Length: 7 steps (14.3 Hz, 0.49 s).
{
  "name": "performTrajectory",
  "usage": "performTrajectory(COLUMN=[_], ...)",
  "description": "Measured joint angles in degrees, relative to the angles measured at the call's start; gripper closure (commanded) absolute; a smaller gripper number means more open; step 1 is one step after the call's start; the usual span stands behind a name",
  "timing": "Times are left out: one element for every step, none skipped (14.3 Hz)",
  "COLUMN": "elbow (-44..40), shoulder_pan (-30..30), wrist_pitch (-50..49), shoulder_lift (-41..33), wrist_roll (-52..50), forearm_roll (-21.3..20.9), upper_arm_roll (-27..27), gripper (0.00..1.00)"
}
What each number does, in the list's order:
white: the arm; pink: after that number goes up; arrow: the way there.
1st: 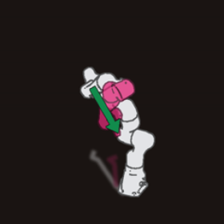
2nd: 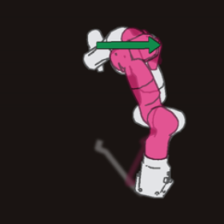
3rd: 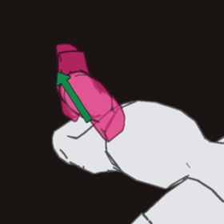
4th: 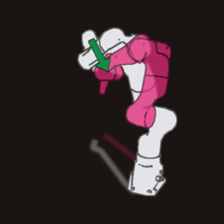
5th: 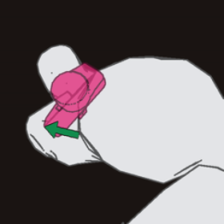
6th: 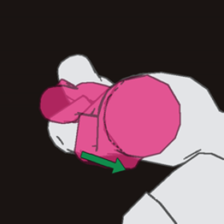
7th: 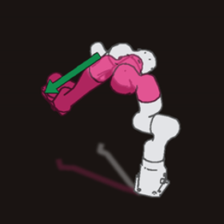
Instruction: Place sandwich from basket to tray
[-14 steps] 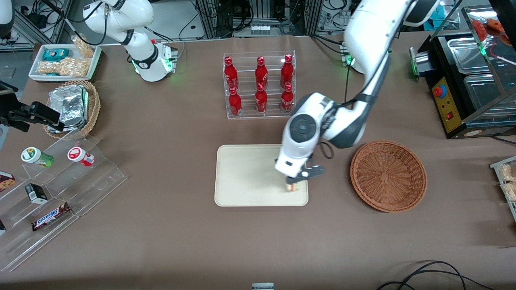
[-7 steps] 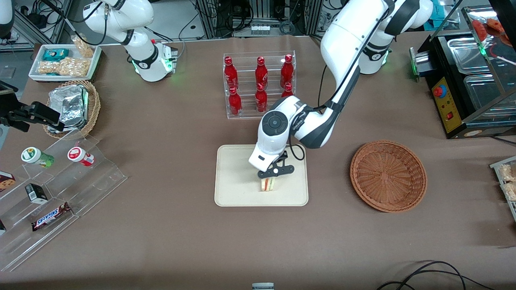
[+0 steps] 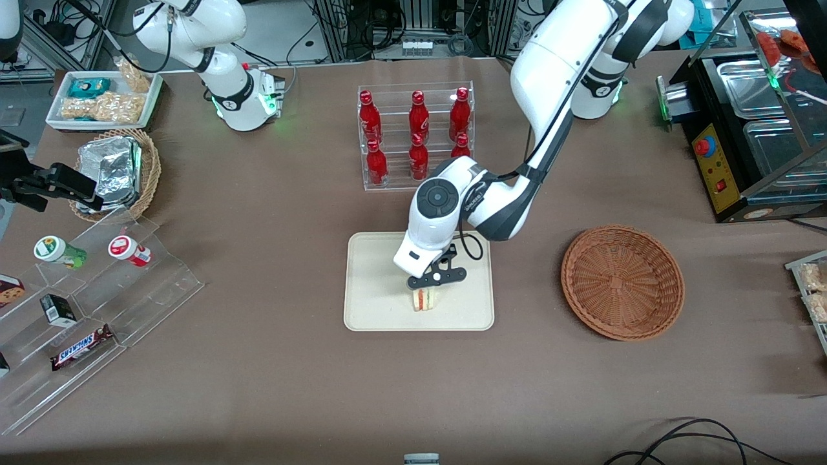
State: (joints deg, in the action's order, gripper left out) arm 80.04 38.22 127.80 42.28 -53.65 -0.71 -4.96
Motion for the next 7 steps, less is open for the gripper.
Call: performTrajectory(elbow=[-0.3,-0.7,-0.8,-0.8,-0.7,-0.6,-0.4], shoulder_pan=[-0.1,-0.3,-0.7,-1.4,-2.3,-3.1,-4.2], wrist_pitch=[-1.9,-4.9,-8.1,-11.0,-13.8,-17.0,-20.3], shoulder_lift=[-1.5,-3.5,-6.1,-9.0,-12.0,-14.7,-16.9], wrist_roll=[-0.2,-0.2,-0.1,0.6,1.7,2.2,2.4], forearm_roll=[0.0,0.0,0.0,-0.1,-0.1,-0.1,-0.2], upper_arm_roll=[0.0,0.2,0.4,0.6,0.7,0.9,1.2], gripper=[0.00,0.00,0.00,0.00,0.00,0.00,0.00])
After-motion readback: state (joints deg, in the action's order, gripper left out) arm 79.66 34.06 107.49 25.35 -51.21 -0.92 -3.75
